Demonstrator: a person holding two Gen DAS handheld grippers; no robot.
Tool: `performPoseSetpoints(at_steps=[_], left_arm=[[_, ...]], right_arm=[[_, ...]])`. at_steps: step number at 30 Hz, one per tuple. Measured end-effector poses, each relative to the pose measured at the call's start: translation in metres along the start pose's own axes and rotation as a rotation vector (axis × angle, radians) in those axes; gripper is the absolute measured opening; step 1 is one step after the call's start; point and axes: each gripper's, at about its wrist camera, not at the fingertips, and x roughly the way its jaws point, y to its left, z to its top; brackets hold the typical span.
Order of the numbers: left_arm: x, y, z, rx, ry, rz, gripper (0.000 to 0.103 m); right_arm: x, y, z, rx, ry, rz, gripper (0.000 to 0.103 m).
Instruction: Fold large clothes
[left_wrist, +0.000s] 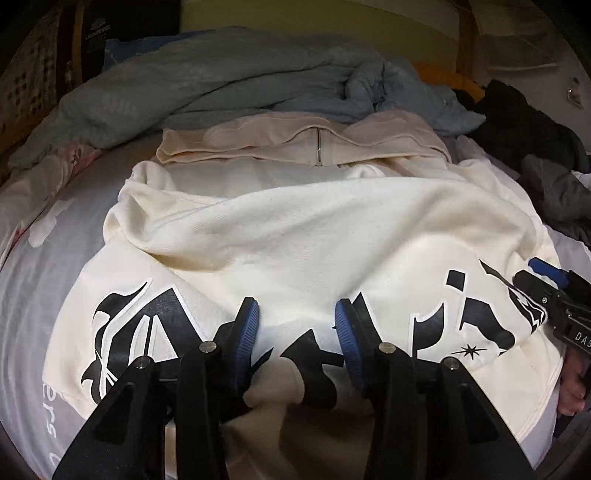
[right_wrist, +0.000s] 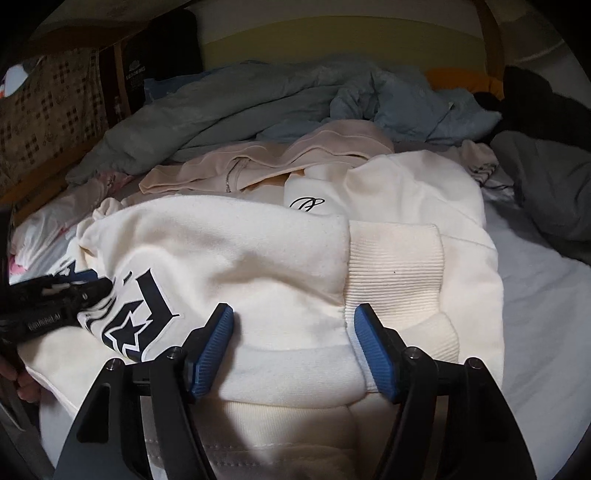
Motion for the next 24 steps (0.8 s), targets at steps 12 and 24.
performPoseSetpoints(at_steps=[12, 24], left_arm=[[-0.056, -0.023, 0.004, 0.09, -0.296, -0.113, 0.05], [-0.007, 0.015, 0.004, -0.11, -0.14, -0.16, 0.044]], right_arm=[[-0.009, -0.004, -0.002, -0.024, -0.024, -0.043, 0.069], [-0.005, -0.026, -0.005, 0.117, -0.029, -0.055, 0.075]])
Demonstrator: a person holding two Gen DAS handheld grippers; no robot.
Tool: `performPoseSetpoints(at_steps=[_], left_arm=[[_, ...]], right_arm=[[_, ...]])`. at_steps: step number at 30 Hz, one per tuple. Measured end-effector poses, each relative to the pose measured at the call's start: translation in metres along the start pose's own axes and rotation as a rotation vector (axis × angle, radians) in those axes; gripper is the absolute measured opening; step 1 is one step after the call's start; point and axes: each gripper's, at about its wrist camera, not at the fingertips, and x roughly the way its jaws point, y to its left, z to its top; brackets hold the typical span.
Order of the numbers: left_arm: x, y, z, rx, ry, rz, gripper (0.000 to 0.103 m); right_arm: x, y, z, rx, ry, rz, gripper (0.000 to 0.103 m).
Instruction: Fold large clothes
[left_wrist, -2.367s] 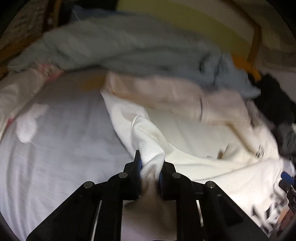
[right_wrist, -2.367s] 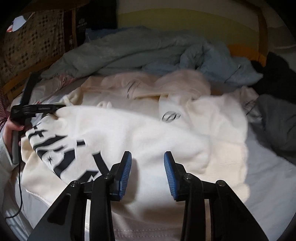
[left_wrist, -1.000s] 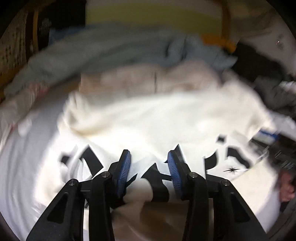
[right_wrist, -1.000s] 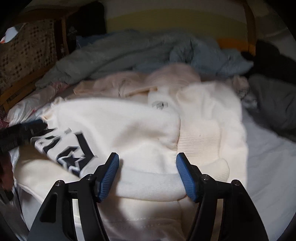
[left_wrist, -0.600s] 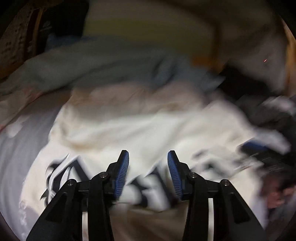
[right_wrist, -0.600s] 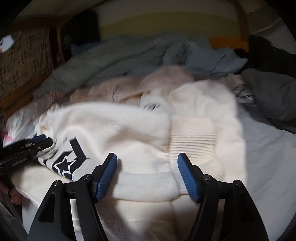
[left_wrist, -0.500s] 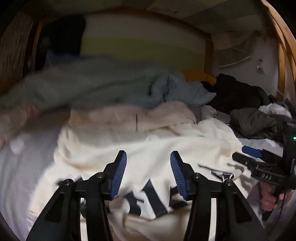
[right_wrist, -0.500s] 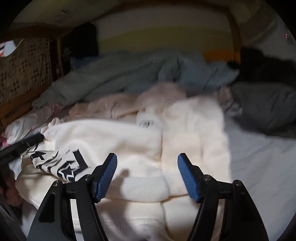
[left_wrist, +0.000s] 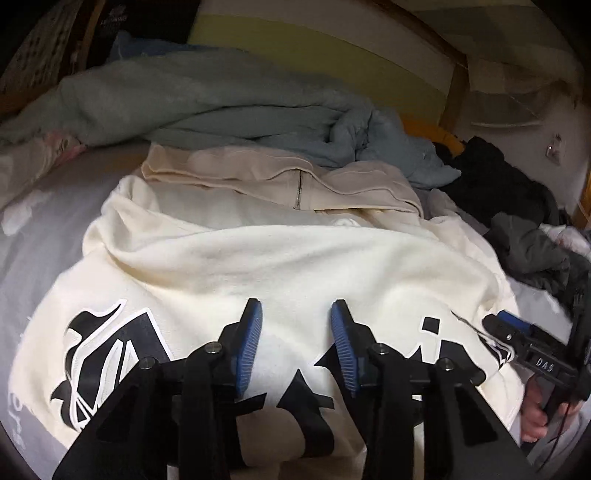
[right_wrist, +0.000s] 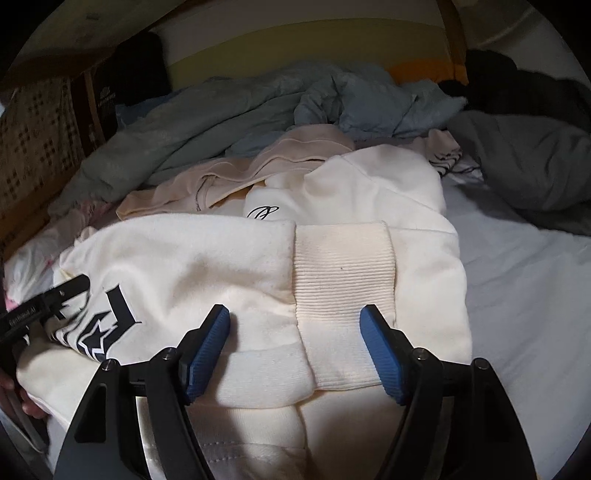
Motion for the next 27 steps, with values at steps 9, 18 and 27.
performPoseSetpoints(at_steps=[9, 18, 27], left_arm=[[-0.009, -0.011, -0.003, 0.063, -0.043, 0.073, 0.059], [-0.059, -0.045, -0.007, 0.16, -0.279, 0.17, 0.059], [-0.061, -0.097, -0.022, 0.182, -0.309, 0.058, 0.069]], right_arm=[[0.0, 0.001, 0.001, 0.005, 0.001, 0.006, 0.075], [-0.001, -0.001, 0.001, 0.006, 0.0, 0.007, 0.076], [-0.002, -0.003, 0.003, 0.016, 0.004, 0.032, 0.077]])
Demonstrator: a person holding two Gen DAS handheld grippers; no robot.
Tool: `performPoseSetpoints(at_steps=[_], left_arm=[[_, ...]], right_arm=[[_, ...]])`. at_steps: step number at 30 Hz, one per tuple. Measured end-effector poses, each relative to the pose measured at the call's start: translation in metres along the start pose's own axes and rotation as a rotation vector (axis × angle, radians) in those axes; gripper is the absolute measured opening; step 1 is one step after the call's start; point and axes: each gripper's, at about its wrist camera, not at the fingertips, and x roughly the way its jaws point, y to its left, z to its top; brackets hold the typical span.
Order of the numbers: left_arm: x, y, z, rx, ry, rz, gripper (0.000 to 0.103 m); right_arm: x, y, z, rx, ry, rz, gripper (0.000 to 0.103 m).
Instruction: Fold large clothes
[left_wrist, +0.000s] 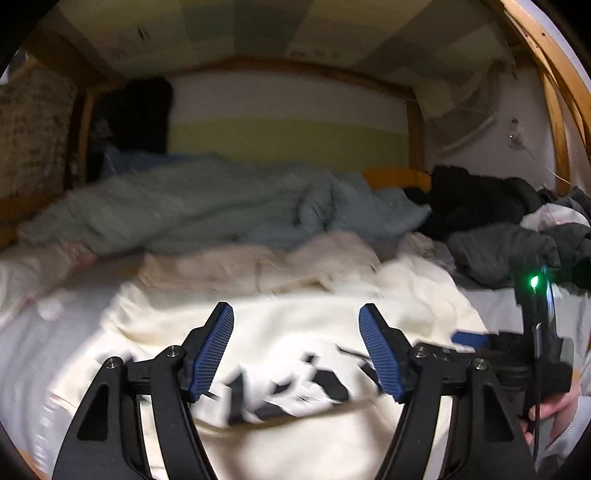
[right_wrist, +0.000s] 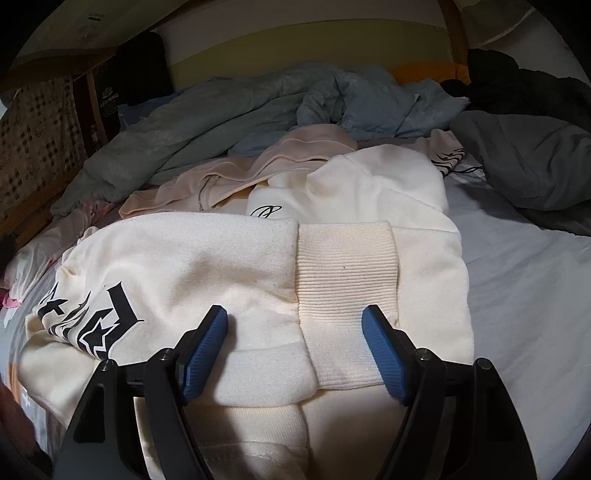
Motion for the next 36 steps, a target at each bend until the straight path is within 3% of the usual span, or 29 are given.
performPoseSetpoints(at_steps=[1, 3, 4, 5, 7, 10, 20, 22, 24, 26, 29, 34, 36], left_arm=[[0.011, -0.002, -0.005, -0.011, 0.034, 0.012, 0.069], [0.031, -0.009, -0.016, 0.035, 0.099, 0.069, 0.068], [0.035, -0.012, -0.016, 0.048, 0.113, 0.065, 0.068], [0.033, -0.015, -0.015, 0.057, 0.102, 0.062, 0.068], [0.031, -0.019, -0.016, 0.067, 0.083, 0.069, 0.07], [0.039, -0.02, -0.018, 0.065, 0.125, 0.076, 0.07], [0.037, -0.021, -0.023, 0.057, 0.134, 0.118, 0.077], [0.035, -0.021, -0.024, 0.057, 0.13, 0.118, 0.078], [0.034, -0.019, -0.026, 0.049, 0.131, 0.115, 0.079], [0.034, -0.016, -0.027, 0.033, 0.139, 0.108, 0.081], [0.034, -0.009, -0.028, 0.003, 0.151, 0.091, 0.082], [0.034, -0.006, -0.027, -0.012, 0.157, 0.081, 0.083], [0.034, -0.006, -0.027, -0.011, 0.156, 0.084, 0.084]], right_arm=[[-0.001, 0.0, 0.002, -0.002, 0.007, -0.011, 0.077], [-0.012, 0.0, 0.01, 0.002, -0.012, -0.16, 0.076], [-0.028, -0.001, 0.018, -0.001, -0.067, -0.239, 0.076], [-0.039, -0.002, 0.022, -0.003, -0.109, -0.258, 0.076], [-0.071, -0.014, 0.039, -0.006, -0.201, -0.244, 0.077], [-0.093, -0.037, 0.053, 0.033, -0.242, -0.218, 0.077], [-0.112, -0.101, 0.07, 0.078, -0.26, -0.273, 0.077], [-0.125, -0.11, 0.075, 0.056, -0.276, -0.332, 0.076], [-0.159, -0.111, 0.083, -0.01, -0.38, -0.424, 0.075], [-0.197, -0.112, 0.091, -0.041, -0.471, -0.372, 0.075], [-0.219, -0.12, 0.107, -0.026, -0.495, -0.25, 0.075], [-0.174, -0.145, 0.157, 0.051, -0.308, -0.101, 0.075], [-0.147, -0.147, 0.178, 0.045, -0.262, -0.117, 0.075]])
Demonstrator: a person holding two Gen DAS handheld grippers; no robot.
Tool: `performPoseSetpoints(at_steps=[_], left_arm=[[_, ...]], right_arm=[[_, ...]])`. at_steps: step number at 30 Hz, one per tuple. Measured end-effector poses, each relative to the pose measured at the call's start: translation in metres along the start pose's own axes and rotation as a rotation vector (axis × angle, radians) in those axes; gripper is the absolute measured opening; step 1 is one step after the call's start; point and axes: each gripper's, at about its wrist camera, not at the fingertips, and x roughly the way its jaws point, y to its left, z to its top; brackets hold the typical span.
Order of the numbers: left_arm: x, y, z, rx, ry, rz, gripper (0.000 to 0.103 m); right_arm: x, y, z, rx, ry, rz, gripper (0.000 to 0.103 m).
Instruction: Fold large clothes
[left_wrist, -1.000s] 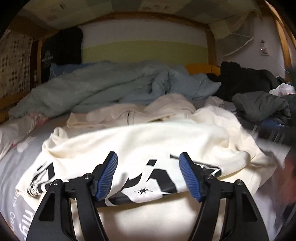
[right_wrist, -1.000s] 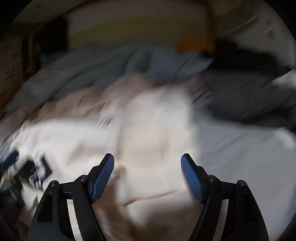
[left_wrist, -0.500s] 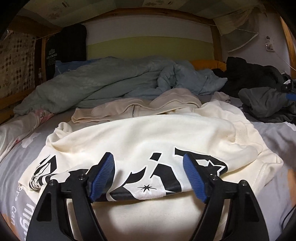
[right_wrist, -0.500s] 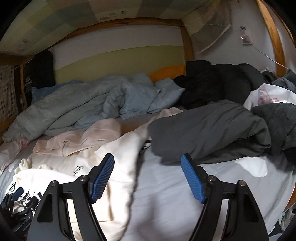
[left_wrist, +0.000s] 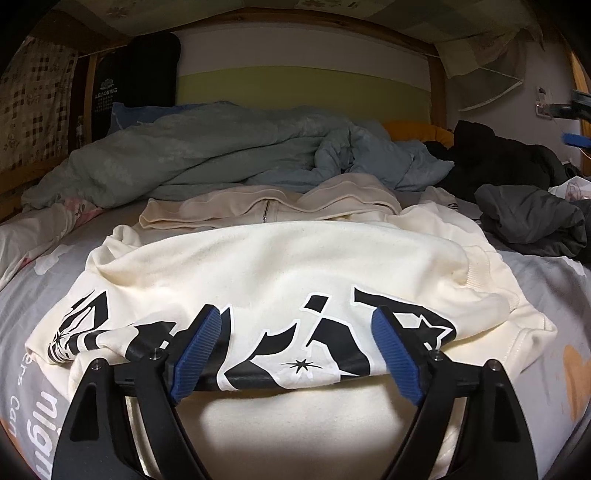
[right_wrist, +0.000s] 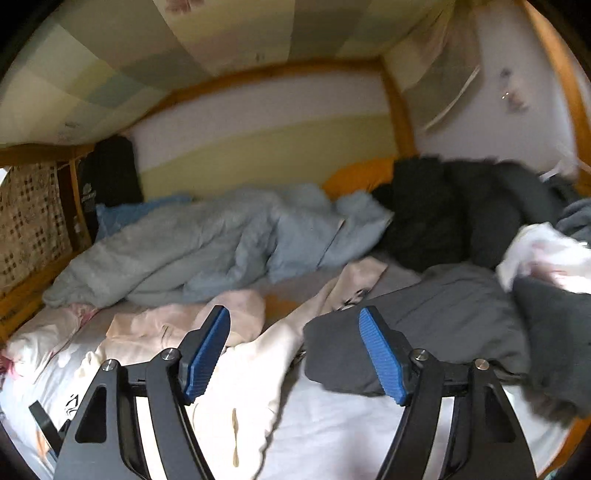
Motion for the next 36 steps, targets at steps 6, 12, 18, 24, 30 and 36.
performPoseSetpoints(at_steps=[6, 12, 18, 24, 30, 36], left_arm=[[0.001, 0.001, 0.0, 0.0, 0.008, 0.001, 0.085], [0.004, 0.0, 0.001, 0.003, 0.022, 0.005, 0.087], [0.009, -0.002, 0.002, 0.004, 0.043, 0.013, 0.09], [0.011, 0.0, 0.003, -0.005, 0.057, 0.001, 0.091], [0.016, 0.002, 0.005, -0.01, 0.071, -0.01, 0.091], [0.017, 0.0, 0.004, -0.005, 0.075, -0.002, 0.092]], right_arm=[[0.117, 0.004, 0.06, 0.011, 0.19, -0.017, 0.075], [0.251, -0.033, 0.066, 0.123, 0.444, -0.062, 0.073], [0.366, -0.076, 0.04, 0.213, 0.643, -0.175, 0.07], [0.432, -0.095, 0.005, 0.253, 0.789, -0.284, 0.07], [0.434, -0.118, -0.012, 0.321, 0.686, -0.201, 0.047], [0.383, -0.117, 0.024, 0.467, 0.48, -0.027, 0.003]])
